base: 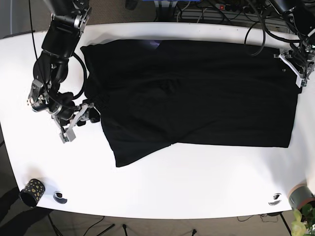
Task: Fold the T-shirt properly
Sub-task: 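Slide the right gripper along the shirt edge toward the hem, then grasp the shirt's hem edge with both grippers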
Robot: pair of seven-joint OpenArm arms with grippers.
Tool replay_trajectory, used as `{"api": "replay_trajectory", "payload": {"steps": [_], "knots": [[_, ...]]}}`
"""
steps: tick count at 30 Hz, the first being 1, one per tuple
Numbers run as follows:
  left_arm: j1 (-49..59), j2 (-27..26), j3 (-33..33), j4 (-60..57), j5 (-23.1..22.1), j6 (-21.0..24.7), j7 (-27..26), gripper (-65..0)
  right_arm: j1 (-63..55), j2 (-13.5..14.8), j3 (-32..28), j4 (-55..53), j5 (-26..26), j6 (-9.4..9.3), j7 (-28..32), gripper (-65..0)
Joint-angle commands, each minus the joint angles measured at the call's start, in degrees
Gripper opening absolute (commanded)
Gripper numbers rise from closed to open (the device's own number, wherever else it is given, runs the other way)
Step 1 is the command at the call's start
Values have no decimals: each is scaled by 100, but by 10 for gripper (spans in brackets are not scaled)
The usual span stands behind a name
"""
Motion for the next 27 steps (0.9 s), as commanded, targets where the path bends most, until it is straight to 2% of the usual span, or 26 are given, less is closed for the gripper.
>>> {"api": "replay_trajectory", "payload": {"steps": [1,7,12,17,20,27], "knots": [[195,-49,-14,88,135,-6,172,-317,289,86,-26,-327,-88,19,376,-293],[714,-14,-5,413,117,-6,172,-318,904,68,-34,-1557,-598,19,1115,-293],[802,-14,-49,589,117,-6,172,-318,1159,33,-149,-2313,-800,19,1642,-293],[784,-14,-339,1055,117,-6,181,-318,1203,-134,-562,-2489,-818,19,1906,-293],[714,-14,-348,1354,117,-6,181,-318,1194,-354,-588,-2507,-862,19,2082,-293],[222,-14,-392,1829,161,-6,189,-318,1335,-583,-606,-3008,-862,19,2504,-295]]}}
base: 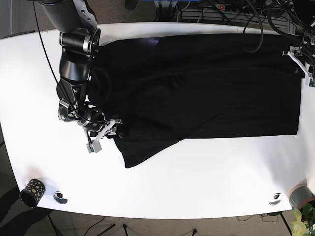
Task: Fold the T-shirt properly
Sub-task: 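Grasp the shirt's hem edge with both grippers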
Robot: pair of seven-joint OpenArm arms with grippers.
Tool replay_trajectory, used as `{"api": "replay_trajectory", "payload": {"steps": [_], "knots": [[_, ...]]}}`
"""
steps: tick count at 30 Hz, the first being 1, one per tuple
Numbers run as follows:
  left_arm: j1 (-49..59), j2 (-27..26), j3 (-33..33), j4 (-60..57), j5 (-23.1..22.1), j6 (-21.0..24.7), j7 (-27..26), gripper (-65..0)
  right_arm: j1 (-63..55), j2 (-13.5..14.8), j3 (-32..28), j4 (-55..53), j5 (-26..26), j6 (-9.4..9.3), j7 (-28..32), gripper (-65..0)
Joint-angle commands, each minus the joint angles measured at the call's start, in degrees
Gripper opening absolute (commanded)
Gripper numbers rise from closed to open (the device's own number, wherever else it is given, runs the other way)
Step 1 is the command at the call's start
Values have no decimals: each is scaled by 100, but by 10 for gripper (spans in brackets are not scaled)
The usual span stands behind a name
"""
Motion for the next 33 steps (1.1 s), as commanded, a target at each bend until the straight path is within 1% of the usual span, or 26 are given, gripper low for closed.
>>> {"api": "replay_trajectory", "payload": {"steps": [1,2,4,5,7,9,11,14,17,20,23,27,33], "knots": [[-146,-94,-47,152,-3,10,-51,-318,240,-8,-5,-187,6,14,152,-301],[-269,-94,-47,143,6,10,-51,-318,266,-8,-5,-301,6,14,232,-319],[-506,-112,-47,99,68,67,-51,-315,293,-8,-5,-442,6,14,328,-395],[-629,-121,-47,47,147,216,-51,-314,293,-8,-5,-459,6,14,363,-438],[-1016,-130,-3,-261,428,629,-60,-312,293,-8,-5,-459,6,14,416,-566],[-1403,-130,6,-674,701,867,-77,-311,293,-8,-5,-459,6,14,416,-645],[-2001,-200,6,-1290,1026,1007,-104,-300,293,-8,-5,-450,6,14,416,-650],[-2660,-358,6,-2063,1351,1007,-183,-264,293,-8,-5,-450,6,14,381,-650],[-3205,-472,59,-2863,1668,1034,-587,-254,293,-8,-5,-450,6,14,381,-650],[-3636,-719,366,-3725,1914,1034,-1000,-254,319,1,-5,-442,6,14,381,-650],[-3970,-956,533,-4551,1923,1034,-1255,-254,372,1,-5,-442,6,14,381,-650],[-4392,-1281,560,-5668,1905,1025,-1633,-254,389,1,-5,-442,6,14,381,-650],[-4911,-1536,560,-6749,1905,999,-2064,-254,381,1,-5,-442,6,14,381,-650]]}}
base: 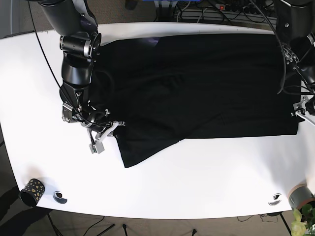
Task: Fold the T-shirt properly
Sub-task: 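Grasp the shirt's hem edge with both grippers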
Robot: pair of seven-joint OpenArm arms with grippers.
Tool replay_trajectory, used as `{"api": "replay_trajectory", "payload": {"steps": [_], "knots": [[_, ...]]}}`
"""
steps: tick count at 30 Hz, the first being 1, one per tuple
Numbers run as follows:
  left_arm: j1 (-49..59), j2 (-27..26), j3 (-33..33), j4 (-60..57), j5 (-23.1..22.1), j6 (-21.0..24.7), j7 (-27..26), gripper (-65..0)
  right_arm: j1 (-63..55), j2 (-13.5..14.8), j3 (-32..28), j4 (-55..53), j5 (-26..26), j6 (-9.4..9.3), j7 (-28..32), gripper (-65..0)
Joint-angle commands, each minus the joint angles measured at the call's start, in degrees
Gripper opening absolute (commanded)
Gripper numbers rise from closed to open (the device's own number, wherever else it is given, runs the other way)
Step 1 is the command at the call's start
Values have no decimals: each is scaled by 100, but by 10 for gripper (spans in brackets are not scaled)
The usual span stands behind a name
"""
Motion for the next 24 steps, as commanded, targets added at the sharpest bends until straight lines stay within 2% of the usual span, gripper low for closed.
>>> {"api": "replay_trajectory", "payload": {"steps": [1,7,15,18,24], "knots": [[-319,-166,-11,-269,-79,-24,-299,-254,166,49,2,90,120,76,108,-650],[-530,-148,-28,-480,-79,-279,-387,-254,158,49,2,90,120,76,99,-650],[-548,-104,16,-700,-53,143,-395,-254,158,49,2,90,146,76,99,-650],[-548,-148,227,-876,-62,275,-404,-254,158,49,2,90,146,76,46,-650],[-372,-148,482,-902,-79,266,-589,-254,158,49,2,90,155,76,-86,-650]]}}
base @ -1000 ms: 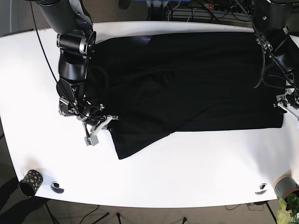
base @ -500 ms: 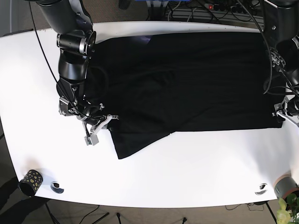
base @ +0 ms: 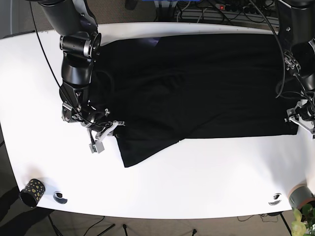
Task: Fold the T-shirt properly
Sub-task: 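Grasp the shirt's hem edge with both grippers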
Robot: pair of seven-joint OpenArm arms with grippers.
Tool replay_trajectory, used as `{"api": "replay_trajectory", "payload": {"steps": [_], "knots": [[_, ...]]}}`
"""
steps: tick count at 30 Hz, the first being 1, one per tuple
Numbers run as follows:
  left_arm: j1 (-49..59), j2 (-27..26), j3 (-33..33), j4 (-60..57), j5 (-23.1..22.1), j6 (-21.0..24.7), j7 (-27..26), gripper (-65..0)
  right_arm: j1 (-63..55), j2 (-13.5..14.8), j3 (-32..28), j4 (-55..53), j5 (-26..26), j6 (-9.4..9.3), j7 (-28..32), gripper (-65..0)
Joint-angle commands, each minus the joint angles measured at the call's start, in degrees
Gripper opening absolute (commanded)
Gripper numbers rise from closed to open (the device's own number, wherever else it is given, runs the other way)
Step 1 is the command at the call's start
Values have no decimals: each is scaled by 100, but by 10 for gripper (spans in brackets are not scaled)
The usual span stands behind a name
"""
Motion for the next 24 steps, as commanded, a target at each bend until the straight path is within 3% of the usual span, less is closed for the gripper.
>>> {"api": "replay_trajectory", "payload": {"steps": [1,15,16,21,24], "knots": [[-15,-78,-19,44,-20,10,-14,-254,160,47,0,87,74,76,39,-650],[-138,230,209,53,-416,36,-225,-271,169,152,8,87,74,76,39,-650],[-138,230,262,53,-416,45,-330,-294,177,179,8,87,74,76,39,-650],[73,212,324,62,-407,45,-717,-604,212,196,0,87,74,76,39,-650],[90,212,324,97,-425,10,-823,-650,212,196,0,254,74,76,39,-650]]}}
